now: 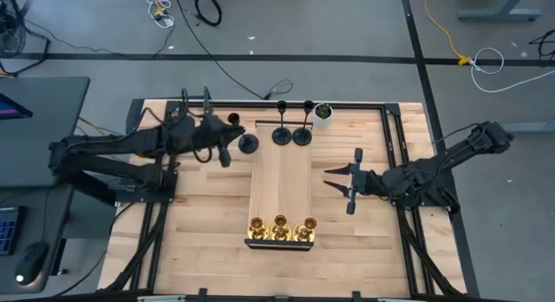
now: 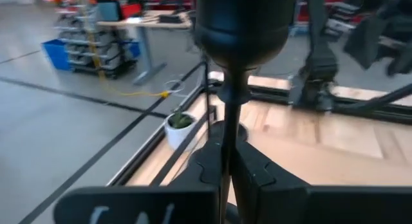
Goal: Pick & Place candle stick holders
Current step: Align the black candle holder with the other black candle holder on the shelf
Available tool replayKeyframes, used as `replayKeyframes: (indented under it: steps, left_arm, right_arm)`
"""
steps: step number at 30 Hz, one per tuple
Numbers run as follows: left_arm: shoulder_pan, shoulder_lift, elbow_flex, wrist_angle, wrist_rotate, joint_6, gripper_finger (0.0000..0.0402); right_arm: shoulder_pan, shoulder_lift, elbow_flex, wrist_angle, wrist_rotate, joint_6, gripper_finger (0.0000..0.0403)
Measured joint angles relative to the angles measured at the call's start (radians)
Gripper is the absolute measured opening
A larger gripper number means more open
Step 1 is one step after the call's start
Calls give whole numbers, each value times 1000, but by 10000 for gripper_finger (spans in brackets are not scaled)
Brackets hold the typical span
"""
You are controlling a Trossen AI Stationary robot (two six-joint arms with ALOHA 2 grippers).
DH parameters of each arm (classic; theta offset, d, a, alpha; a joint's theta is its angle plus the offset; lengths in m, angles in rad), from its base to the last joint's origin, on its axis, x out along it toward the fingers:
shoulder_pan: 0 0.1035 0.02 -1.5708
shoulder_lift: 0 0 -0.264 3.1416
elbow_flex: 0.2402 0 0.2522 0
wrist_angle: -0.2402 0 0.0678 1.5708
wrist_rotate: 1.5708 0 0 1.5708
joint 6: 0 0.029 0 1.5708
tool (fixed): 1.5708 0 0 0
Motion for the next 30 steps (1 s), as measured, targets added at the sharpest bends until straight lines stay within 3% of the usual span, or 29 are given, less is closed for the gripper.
replayKeyframes:
  steps: [6,16,30]
  left_arm:
    - [115,51,0,13,83,49,13]
    - [295,153,0,141,432,94,13]
    - [366,236,0,223,575,105,13]
  right_arm:
    - [-21,0,0,50,0,-46,128]
    - [-27,0,0,60,-26,-31,128]
    - [-26,0,0,59,-50,-30,128]
